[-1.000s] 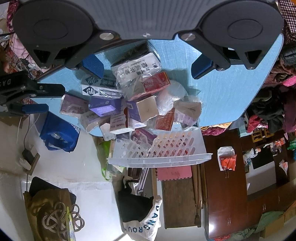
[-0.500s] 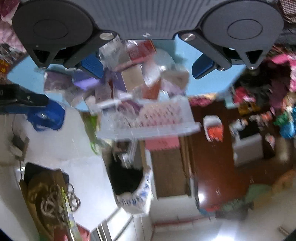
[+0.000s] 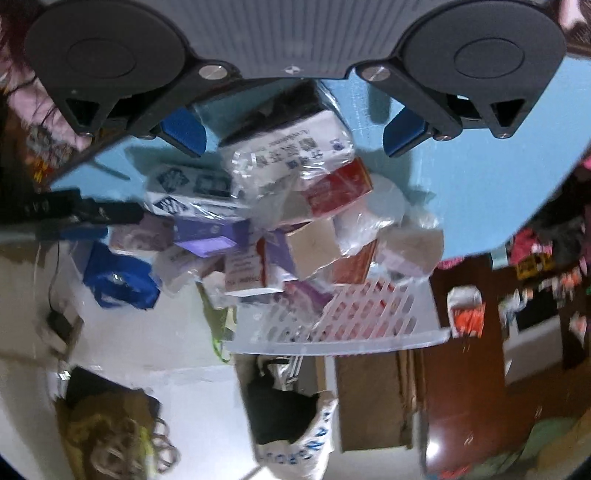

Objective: Organize objects
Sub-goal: 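Move both grippers toward the pile of boxes and packets on the table, then grasp the clear printed packet with the left gripper while the right grasps a clear bag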

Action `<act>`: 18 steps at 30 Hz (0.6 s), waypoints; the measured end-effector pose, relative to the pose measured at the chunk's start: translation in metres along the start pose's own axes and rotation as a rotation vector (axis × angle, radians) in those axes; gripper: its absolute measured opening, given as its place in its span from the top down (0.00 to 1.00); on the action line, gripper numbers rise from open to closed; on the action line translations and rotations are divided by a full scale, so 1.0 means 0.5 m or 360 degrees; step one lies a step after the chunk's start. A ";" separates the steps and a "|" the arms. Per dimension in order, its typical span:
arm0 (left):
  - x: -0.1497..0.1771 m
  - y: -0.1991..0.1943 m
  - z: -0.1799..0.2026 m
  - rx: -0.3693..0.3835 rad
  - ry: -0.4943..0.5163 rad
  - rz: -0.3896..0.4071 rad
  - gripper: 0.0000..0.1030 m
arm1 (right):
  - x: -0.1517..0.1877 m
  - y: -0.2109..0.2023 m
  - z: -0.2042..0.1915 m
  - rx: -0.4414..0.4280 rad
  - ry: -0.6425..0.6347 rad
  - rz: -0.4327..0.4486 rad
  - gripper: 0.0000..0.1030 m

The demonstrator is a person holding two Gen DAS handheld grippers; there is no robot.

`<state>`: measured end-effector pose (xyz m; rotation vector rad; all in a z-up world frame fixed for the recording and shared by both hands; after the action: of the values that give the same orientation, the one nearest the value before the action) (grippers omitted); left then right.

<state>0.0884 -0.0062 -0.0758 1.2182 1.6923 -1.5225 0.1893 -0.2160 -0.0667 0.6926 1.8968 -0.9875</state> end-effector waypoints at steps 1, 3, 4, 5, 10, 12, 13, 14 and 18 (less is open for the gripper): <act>0.000 0.008 -0.005 0.0011 -0.0030 -0.0005 0.03 | 0.000 0.001 0.000 -0.0005 -0.0007 -0.0001 0.00; -0.001 0.011 -0.010 -0.0006 -0.0042 0.0019 0.13 | -0.001 0.008 0.001 -0.0013 -0.0022 -0.0007 0.02; -0.002 0.012 -0.013 -0.0002 -0.0046 0.0036 0.19 | 0.000 0.011 -0.001 -0.0016 -0.0032 -0.0009 0.09; -0.002 0.014 -0.015 0.0003 -0.0042 0.0041 0.22 | -0.001 0.015 0.001 -0.0017 -0.0032 0.0002 0.16; 0.000 0.008 -0.043 0.0001 -0.0035 0.0051 0.49 | 0.002 0.016 0.009 -0.0001 -0.0044 0.0014 0.63; 0.000 0.004 -0.059 0.0025 -0.0068 0.0062 0.52 | 0.001 0.004 0.012 0.0002 -0.0038 0.0025 0.63; 0.000 -0.001 -0.066 0.0025 -0.0071 0.0076 0.54 | 0.000 0.000 0.012 -0.0005 -0.0046 0.0020 0.63; 0.000 -0.004 -0.070 0.0008 -0.0055 0.0082 0.54 | -0.002 -0.006 0.012 -0.0006 -0.0047 0.0027 0.63; -0.009 -0.021 -0.084 -0.0043 -0.0025 0.0128 0.55 | -0.014 -0.025 0.019 0.0023 -0.0042 0.0069 0.63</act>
<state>0.0881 0.0336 -0.0582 1.2422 1.6289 -1.4531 0.1873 -0.2311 -0.0590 0.7227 1.8463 -0.9796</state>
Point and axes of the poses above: each gripper's, at about its wrist camera, not at the fingertips, and y roughly the way its jaws point, z to its right, x to its underside, the point moved 5 cm from there along y, roughly the way its jaws point, and after that the axes turned 11 degrees about y, right-handed, at the moved point
